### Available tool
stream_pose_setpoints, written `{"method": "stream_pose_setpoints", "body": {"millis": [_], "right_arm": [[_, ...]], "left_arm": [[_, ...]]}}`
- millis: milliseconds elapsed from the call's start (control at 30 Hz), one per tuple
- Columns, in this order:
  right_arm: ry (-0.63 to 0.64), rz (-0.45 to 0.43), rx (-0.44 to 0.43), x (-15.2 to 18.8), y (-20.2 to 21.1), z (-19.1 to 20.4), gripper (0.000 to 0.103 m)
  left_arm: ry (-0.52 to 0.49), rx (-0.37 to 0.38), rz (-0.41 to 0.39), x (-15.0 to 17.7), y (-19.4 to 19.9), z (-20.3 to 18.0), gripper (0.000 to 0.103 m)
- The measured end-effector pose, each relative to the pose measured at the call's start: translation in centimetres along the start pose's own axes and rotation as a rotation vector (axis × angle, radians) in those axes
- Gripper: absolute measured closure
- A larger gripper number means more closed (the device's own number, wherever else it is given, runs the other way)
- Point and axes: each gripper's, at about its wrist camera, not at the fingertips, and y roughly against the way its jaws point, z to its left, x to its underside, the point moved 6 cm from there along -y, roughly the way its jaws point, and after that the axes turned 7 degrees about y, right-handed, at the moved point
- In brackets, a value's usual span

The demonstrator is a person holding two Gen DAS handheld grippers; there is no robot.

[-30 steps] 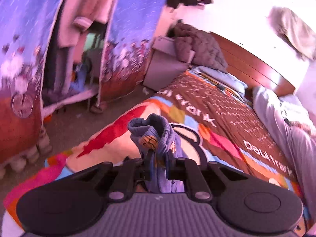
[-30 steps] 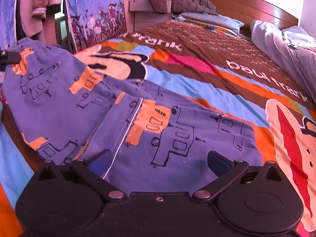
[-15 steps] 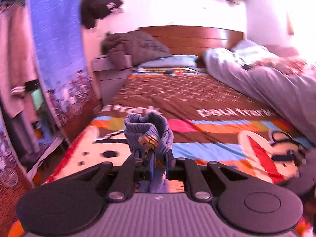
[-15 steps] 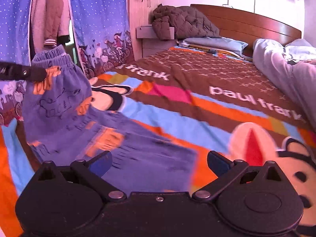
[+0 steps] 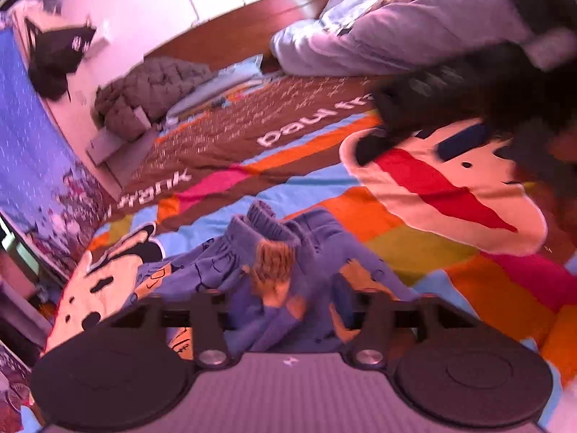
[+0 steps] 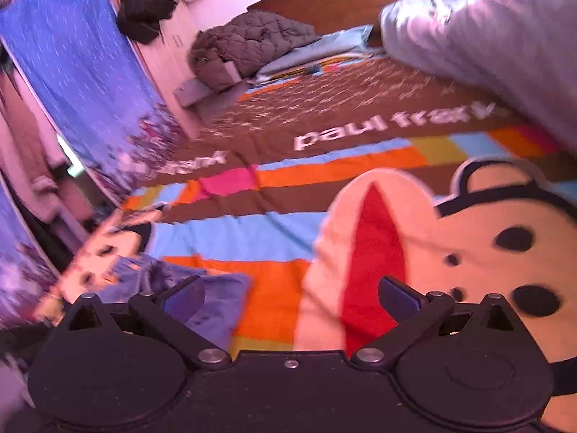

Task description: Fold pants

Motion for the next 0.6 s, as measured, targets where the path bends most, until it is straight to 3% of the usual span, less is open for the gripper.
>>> {"method": "stream_pose_setpoints", "body": {"millis": [200,433,467,567,600], "right_arm": [[-0.078,0.029,-0.237,0.6,-1.3,2.6,0.001],[0.01,0.073,-0.356,1.1,-3.7,6.3,0.01],[0.01,0.082,-0.365,1.1,-4.2,6.6,0.012],[0.017,0.108,-0.378,0.9,-5.9,7.2,0.025],[0.012,0.117,-0.374,1.0,-6.4,7.2,0.033]], "left_arm": [[-0.032,-0.099,-0.018,0.8,0.1,-0.3,0.041],[-0.005,-0.091,0.036,1.0,-0.6,0.7,0.04],[-0.003,-0.091,0.04,1.1,-0.6,0.7,0.042],[0.01,-0.076,0.056,1.2,-0.7,0.8,0.068],[0.017,-0.084,0.068,1.3,-0.8,1.0,0.077]]}}
